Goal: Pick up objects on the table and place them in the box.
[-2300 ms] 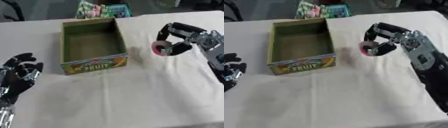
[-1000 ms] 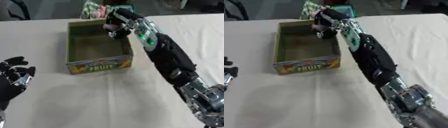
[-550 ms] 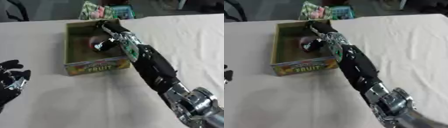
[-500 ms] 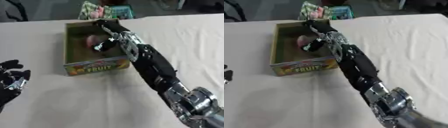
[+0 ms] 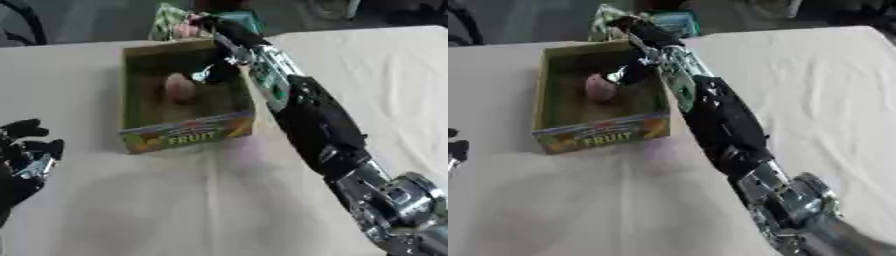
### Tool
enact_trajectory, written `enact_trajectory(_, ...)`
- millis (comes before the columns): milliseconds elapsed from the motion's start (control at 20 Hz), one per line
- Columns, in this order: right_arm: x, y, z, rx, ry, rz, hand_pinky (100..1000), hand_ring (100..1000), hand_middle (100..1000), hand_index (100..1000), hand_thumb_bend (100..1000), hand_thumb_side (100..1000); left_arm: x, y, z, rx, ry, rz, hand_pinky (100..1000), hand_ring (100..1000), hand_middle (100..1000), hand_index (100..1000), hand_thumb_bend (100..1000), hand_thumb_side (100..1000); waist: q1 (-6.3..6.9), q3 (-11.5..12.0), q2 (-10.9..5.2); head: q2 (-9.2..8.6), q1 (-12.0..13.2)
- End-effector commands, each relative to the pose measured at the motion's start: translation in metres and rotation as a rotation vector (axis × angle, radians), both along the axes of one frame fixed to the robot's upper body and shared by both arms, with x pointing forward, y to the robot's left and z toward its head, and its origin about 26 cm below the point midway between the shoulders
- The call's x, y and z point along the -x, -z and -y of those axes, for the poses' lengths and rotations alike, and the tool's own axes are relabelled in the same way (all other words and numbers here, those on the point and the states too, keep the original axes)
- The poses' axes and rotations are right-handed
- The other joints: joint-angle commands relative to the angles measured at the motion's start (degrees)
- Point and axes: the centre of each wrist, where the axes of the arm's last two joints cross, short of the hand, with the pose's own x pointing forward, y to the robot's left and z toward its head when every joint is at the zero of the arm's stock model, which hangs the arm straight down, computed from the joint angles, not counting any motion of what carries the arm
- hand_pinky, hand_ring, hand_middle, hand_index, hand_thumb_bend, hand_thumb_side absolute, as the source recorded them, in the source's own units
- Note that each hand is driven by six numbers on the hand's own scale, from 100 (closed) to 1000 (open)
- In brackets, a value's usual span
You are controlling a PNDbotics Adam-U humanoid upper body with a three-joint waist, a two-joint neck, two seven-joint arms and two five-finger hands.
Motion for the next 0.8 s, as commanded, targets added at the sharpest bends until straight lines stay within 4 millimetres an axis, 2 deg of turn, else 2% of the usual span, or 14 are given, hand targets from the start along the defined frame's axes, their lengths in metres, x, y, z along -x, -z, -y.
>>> enact_trajectory(50,0.013,-0.035,0.027,-0.076,-0.029,0.116,809,855,794,912,421,415,0.001,-0.007,-0.006,-0.006,-0.021,0.026,586,575,620,746,381,100,0.02,-0.5,-1.26,-0.07,1.1)
enact_trajectory(200,0.028,-0.041,0.056,-0.159,-0.039,0.140,792,842,779,898,410,406,0.001,-0.007,-0.009,-0.006,-0.033,0.027,586,575,620,745,382,100,-0.12,-1.2,-1.27,0.02,1.8)
enact_trajectory(400,0.053,-0.037,0.102,-0.260,-0.012,0.140,786,838,773,894,398,399,0.001,-0.007,-0.012,-0.005,-0.051,0.029,585,575,620,745,382,100,-0.24,-2.0,-1.19,-0.16,3.0)
enact_trajectory(550,0.071,-0.029,0.133,-0.310,0.030,0.130,777,831,768,894,371,395,0.002,-0.007,-0.015,-0.005,-0.069,0.031,585,574,619,745,384,100,-0.34,-2.6,-1.19,-0.08,3.7)
enact_trajectory(800,0.096,-0.010,0.170,-0.363,0.095,0.093,766,826,764,897,349,388,0.002,-0.006,-0.017,-0.004,-0.082,0.030,585,574,619,745,384,100,-0.29,-3.1,-1.24,-0.05,4.4)
